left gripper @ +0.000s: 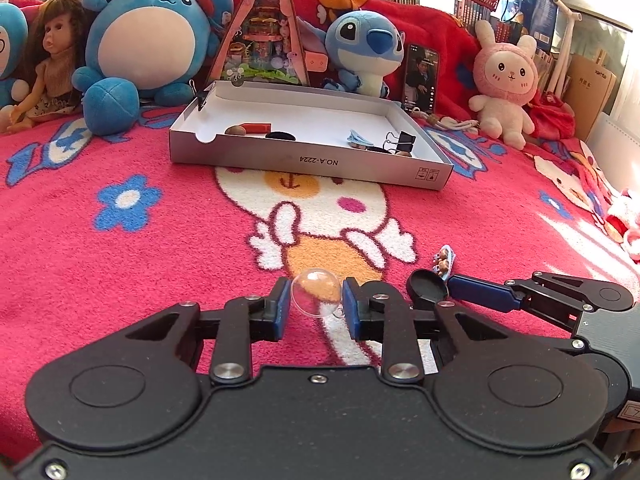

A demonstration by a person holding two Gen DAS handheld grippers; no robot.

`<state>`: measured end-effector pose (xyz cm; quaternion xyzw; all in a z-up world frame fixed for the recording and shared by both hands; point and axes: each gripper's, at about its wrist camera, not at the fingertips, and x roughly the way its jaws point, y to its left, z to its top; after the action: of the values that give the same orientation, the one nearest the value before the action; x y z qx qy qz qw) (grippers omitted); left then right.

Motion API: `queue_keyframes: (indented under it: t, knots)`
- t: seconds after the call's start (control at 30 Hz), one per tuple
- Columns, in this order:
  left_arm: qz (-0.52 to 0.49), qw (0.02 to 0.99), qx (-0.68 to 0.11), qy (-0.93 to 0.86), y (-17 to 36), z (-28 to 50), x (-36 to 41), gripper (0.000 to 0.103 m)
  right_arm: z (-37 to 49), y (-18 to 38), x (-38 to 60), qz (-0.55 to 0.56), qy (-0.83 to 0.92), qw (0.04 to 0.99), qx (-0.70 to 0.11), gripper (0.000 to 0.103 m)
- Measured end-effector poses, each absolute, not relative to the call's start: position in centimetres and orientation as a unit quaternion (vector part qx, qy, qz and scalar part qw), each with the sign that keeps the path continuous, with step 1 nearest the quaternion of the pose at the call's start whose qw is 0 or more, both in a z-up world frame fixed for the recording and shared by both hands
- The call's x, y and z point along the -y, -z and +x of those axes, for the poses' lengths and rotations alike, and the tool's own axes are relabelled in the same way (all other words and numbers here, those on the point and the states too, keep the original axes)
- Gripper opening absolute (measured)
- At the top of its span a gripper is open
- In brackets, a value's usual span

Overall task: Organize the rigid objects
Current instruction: 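Grasp the clear marble with the left tool while the right tool grasps a black lid, then carry the marble and black lid into the white box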

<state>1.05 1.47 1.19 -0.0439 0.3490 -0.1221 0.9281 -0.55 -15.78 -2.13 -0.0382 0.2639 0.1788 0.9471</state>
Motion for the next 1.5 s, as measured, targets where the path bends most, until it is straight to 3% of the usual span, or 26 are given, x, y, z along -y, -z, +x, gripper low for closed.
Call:
queue_keyframes:
  t: [0.13, 0.4, 0.57, 0.73, 1.5]
  knots:
    - [-0.043, 0.929, -0.350, 0.114, -1.1, 1.2, -1.5, 0.027, -0.1, 2.0, 15.7, -0.027, -0.173, 0.946, -0.272, 0.034]
    - [-0.041, 0.931, -0.345, 0.109, -1.4, 1.7, -1.6, 0.027, 0.4, 1.9, 15.4, -0.022, -0.169, 0.946, -0.276, 0.035]
    - [-0.041, 0.932, -0.343, 0.107, -1.4, 1.9, -1.6, 0.027, 0.7, 2.1, 15.1, -0.023, -0.163, 0.947, -0.277, 0.043]
    - [-0.040, 0.933, -0.341, 0.107, -1.5, 2.0, -1.6, 0.027, 1.0, 2.0, 15.0, -0.018, -0.157, 0.946, -0.282, 0.036]
    - [-0.032, 0.947, -0.296, 0.121, -4.4, 5.3, -0.9, 0.027, 2.5, -0.4, 14.7, -0.007, -0.151, 0.956, -0.252, 0.035]
